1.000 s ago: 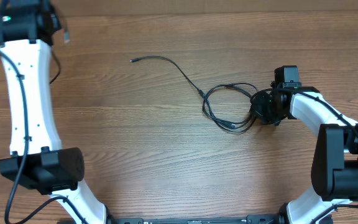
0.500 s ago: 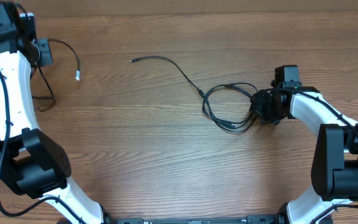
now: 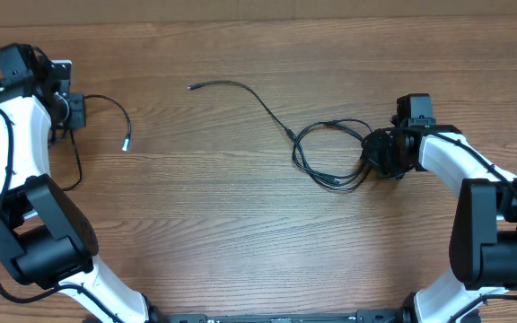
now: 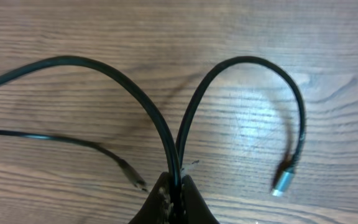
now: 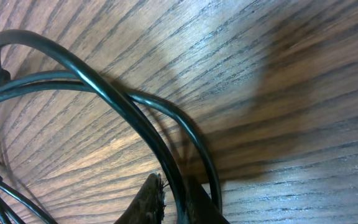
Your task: Untangle cables
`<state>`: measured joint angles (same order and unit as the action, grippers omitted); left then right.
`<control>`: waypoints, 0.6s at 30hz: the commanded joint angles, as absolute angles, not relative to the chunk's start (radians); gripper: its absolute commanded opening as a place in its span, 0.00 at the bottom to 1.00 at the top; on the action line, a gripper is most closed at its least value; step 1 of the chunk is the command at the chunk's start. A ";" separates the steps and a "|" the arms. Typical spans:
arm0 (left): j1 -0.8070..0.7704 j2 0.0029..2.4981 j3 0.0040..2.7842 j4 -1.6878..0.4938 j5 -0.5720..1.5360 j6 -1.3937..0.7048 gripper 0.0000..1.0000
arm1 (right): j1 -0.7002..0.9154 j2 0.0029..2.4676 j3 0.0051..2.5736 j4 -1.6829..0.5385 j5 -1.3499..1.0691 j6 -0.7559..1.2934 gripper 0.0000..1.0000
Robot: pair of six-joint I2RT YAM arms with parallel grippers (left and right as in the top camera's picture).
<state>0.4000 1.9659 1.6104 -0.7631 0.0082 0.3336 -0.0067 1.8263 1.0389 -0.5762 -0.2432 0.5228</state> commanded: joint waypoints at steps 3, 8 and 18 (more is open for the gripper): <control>0.400 1.973 1.537 -0.706 0.012 0.379 0.04 | -0.014 1.827 1.035 -0.572 -0.232 0.519 0.12; 0.400 1.975 1.505 -0.666 -0.008 0.379 0.04 | -0.014 1.827 1.035 -0.574 -0.232 0.519 0.12; 0.400 1.975 1.479 -0.601 -0.010 0.377 0.04 | -0.014 1.827 1.035 -0.567 -0.232 0.519 0.12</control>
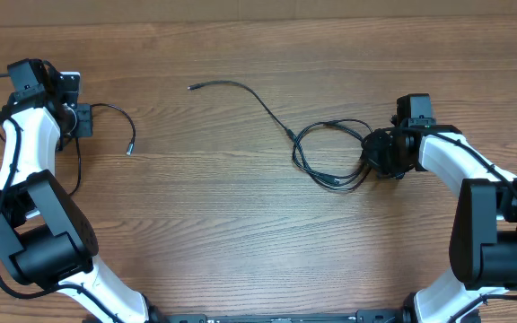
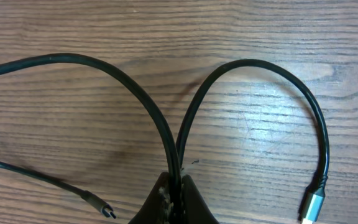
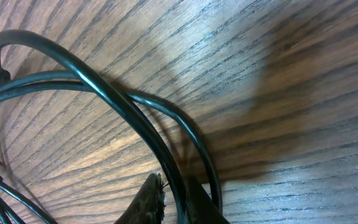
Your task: Untangle cables
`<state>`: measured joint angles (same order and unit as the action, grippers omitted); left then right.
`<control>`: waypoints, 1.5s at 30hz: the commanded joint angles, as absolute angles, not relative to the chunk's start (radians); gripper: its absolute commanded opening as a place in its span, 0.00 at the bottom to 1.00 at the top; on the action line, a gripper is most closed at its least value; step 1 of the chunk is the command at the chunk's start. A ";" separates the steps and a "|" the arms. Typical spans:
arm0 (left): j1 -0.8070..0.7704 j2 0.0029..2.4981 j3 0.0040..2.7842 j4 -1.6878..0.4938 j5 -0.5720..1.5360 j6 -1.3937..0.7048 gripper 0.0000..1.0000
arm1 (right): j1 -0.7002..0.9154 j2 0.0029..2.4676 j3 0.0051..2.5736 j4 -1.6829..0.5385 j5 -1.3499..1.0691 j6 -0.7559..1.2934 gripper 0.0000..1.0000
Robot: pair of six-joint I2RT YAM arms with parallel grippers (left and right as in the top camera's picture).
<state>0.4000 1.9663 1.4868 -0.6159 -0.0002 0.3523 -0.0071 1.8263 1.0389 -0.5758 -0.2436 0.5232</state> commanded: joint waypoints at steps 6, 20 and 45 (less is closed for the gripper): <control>0.400 1.974 1.489 -0.599 -0.010 0.372 0.85 | -0.014 1.827 1.035 -0.563 -0.232 0.519 0.12; 0.398 1.947 1.637 -0.745 0.136 0.260 0.13 | -0.014 1.827 1.035 -0.558 -0.232 0.519 0.12; 0.142 1.860 1.639 -0.953 0.603 0.011 0.05 | -0.014 1.711 1.260 -0.841 -0.461 0.410 0.04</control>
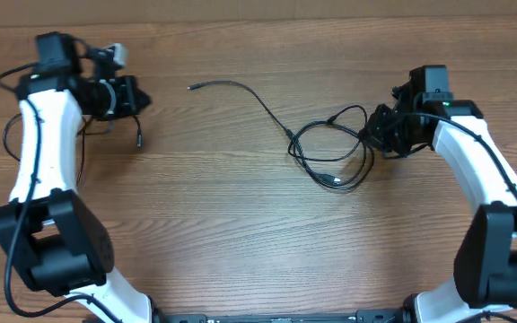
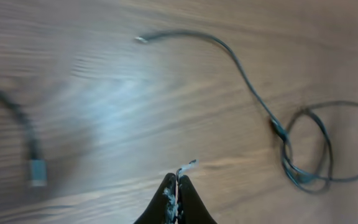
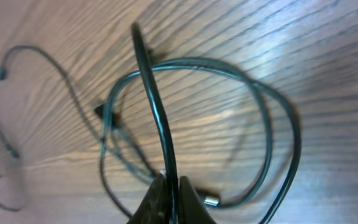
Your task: Untangle cables
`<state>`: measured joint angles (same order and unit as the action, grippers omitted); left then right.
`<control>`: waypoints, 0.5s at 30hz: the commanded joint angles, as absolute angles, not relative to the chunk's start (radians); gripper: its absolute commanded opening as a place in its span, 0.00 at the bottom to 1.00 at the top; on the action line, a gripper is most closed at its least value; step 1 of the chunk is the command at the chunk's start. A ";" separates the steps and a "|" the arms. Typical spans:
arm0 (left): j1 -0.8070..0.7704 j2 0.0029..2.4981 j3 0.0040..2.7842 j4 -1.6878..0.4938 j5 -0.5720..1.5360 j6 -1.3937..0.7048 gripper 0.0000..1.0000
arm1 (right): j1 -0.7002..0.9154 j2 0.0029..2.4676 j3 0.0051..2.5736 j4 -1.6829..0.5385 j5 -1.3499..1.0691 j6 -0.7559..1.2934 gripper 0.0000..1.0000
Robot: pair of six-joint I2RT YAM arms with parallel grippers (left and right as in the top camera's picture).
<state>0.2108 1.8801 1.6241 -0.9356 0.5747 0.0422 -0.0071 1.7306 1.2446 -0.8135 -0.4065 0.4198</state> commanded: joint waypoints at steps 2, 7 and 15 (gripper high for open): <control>0.097 1.860 1.639 -0.960 0.607 -0.001 0.09 | -0.014 1.711 1.260 -0.870 -0.490 0.410 0.04; -0.022 1.861 1.639 -0.969 0.625 -0.067 0.23 | -0.014 1.711 1.260 -0.904 -0.555 0.410 0.04; -0.175 1.861 1.639 -0.969 0.567 -0.103 0.27 | -0.004 1.711 1.260 -0.906 -0.762 0.398 0.04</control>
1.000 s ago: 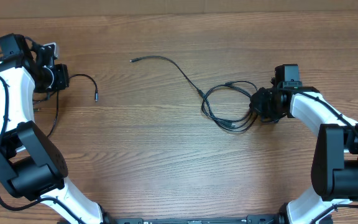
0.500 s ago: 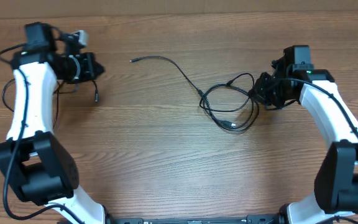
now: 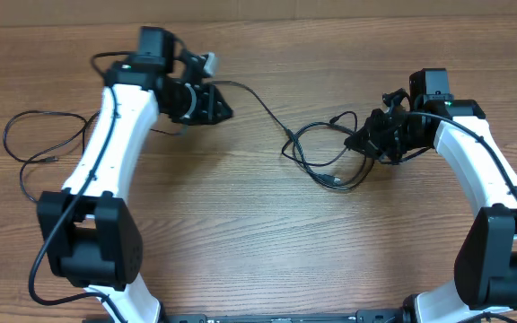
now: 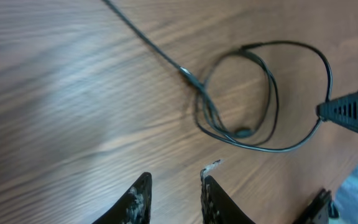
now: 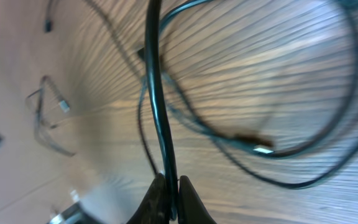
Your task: Untangle cables
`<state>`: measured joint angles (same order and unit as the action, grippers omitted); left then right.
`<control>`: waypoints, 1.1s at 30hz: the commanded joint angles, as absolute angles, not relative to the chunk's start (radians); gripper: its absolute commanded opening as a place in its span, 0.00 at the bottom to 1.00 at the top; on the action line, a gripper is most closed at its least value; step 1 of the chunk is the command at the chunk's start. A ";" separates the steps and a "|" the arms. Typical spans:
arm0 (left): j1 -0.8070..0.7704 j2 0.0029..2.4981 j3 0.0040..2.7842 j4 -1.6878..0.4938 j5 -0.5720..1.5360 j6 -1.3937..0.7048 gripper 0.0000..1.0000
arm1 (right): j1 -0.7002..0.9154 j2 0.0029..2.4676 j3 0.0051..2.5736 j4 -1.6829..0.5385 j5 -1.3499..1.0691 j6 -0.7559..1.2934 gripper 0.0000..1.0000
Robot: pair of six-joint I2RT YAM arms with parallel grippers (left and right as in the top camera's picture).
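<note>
A thin black cable [image 3: 330, 154] lies coiled in loose loops at the table's middle right, and its long tail [image 3: 254, 97] runs up and left. My right gripper [image 3: 359, 144] is shut on one strand of those loops [image 5: 156, 93], which passes between its jaws [image 5: 168, 182]. My left gripper [image 3: 221, 108] hovers open beside the tail's far end, nothing between its fingers [image 4: 140, 193]. The left wrist view shows the coil [image 4: 241, 93] ahead. A second black cable [image 3: 43, 139] lies loose at the far left.
The wooden table [image 3: 258, 251] carries only the two cables. The left arm [image 3: 115, 126] stretches over the second cable's right part. The table's back edge [image 3: 330, 18] runs just behind both grippers.
My left gripper has moved right, from the far left to the tail of the coiled cable, and now stands open. The second cable lies on the table. My right gripper shifted slightly left, still shut.
At first my left gripper was shut on a doubled black cable at the far left, and my right was shut on the coil low at the right. Later the left had swung right and the right had lifted its strand. Now the left is open near the tail.
</note>
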<state>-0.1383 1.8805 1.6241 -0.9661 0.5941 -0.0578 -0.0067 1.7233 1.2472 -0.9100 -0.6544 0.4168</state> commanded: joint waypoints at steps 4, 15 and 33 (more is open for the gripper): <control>-0.217 1.861 1.639 -0.968 0.565 -0.116 0.27 | 0.014 1.711 1.260 -0.857 -0.790 0.297 0.04; -0.228 1.861 1.639 -0.972 0.411 -0.225 0.32 | 0.072 1.711 1.259 -0.614 -1.051 0.126 0.04; -0.228 1.861 1.639 -0.972 0.302 -0.251 0.36 | 0.459 1.713 1.256 -0.886 -0.746 -0.191 0.04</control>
